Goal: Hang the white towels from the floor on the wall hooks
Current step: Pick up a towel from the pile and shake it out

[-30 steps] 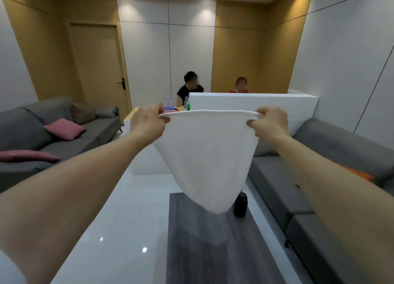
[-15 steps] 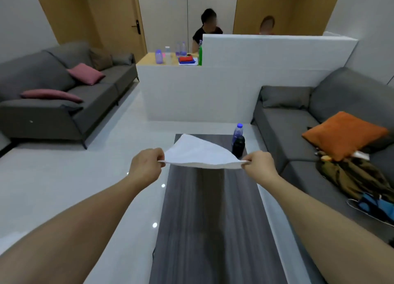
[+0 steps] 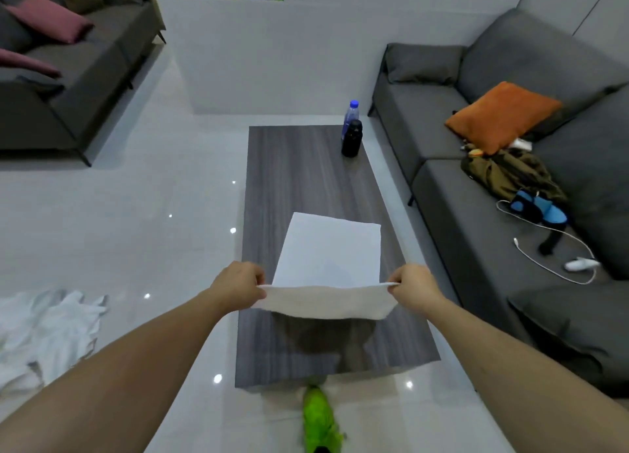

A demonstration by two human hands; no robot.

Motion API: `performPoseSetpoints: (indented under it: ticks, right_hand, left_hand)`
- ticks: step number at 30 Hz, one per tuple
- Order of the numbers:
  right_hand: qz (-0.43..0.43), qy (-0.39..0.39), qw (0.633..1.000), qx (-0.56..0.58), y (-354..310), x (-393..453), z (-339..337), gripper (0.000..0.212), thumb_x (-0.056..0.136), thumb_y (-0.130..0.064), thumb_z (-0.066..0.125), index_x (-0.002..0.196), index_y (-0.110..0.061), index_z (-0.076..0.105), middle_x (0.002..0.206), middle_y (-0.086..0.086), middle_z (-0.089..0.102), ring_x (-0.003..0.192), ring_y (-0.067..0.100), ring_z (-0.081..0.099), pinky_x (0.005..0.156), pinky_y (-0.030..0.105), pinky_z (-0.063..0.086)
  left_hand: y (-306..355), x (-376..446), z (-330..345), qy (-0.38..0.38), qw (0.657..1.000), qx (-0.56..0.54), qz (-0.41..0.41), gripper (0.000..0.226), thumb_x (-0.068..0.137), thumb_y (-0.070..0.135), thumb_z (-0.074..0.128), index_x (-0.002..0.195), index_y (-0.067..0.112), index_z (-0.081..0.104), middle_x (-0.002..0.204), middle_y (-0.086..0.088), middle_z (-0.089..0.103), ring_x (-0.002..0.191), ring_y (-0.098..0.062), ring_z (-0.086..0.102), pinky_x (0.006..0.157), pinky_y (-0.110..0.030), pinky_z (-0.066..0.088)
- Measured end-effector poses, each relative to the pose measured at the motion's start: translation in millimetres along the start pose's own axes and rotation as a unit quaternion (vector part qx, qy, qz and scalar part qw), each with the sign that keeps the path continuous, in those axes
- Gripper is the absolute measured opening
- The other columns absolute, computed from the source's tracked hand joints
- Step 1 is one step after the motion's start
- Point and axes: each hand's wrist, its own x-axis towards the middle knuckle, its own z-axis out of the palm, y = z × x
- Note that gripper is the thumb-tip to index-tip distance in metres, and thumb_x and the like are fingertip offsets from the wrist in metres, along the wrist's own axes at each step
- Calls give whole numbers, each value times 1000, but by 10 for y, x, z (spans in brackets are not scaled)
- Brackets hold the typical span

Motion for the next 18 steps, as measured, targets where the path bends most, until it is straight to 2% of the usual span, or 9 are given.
performPoseSetpoints:
  ticks: [3, 7, 10, 12, 15, 18]
  right_hand:
    - [22, -3, 1000, 3, 152, -271, 159, 20, 86, -12, 59, 76, -12, 76, 74, 5, 69, 70, 20, 65, 64, 35, 59]
    - [46, 7, 999, 13, 343, -448, 287, 22, 84, -15, 63, 63, -10, 69, 64, 7, 66, 62, 21, 63, 52, 28, 48]
    - [59, 7, 998, 18, 463, -408, 351, 19, 82, -16, 66, 65, -10, 70, 66, 8, 67, 65, 22, 64, 61, 34, 56]
    - [66, 3, 998, 19, 514, -297, 378, 17, 82, -16, 66, 66, -12, 70, 67, 6, 67, 66, 22, 64, 63, 36, 57]
    - [71, 1, 997, 38, 571, 39, 386, 20, 84, -15, 64, 64, -13, 69, 67, 6, 66, 66, 22, 63, 56, 31, 53]
    - [73, -15, 996, 41, 565, 509, 311, 17, 85, -14, 60, 72, -11, 72, 76, 9, 68, 72, 25, 63, 56, 26, 44]
  left_hand:
    - [-31, -172, 168, -11, 1000, 2, 4, 13, 83, 30, 71, 80, 27, 59, 80, 8, 59, 73, -9, 56, 57, -20, 40]
    - [9, -213, 258, -19, 1000, 9, 19, 14, 81, 32, 72, 78, 26, 59, 79, 9, 58, 74, -10, 56, 57, -22, 40]
    - [85, -113, 309, -25, 999, 18, 27, 9, 82, 30, 71, 84, 24, 64, 81, 7, 61, 76, -11, 58, 62, -25, 45]
    - [130, 29, 356, -27, 999, 21, 30, 7, 83, 30, 69, 82, 25, 63, 80, 8, 61, 76, -11, 57, 62, -25, 43]
    - [216, 316, 381, -25, 999, 24, 24, 11, 85, 30, 67, 79, 28, 58, 79, 7, 60, 75, -12, 57, 60, -26, 43]
    - [303, 692, 342, -20, 999, 31, 6, 9, 87, 30, 66, 83, 27, 59, 84, 4, 61, 81, -19, 58, 72, -31, 51]
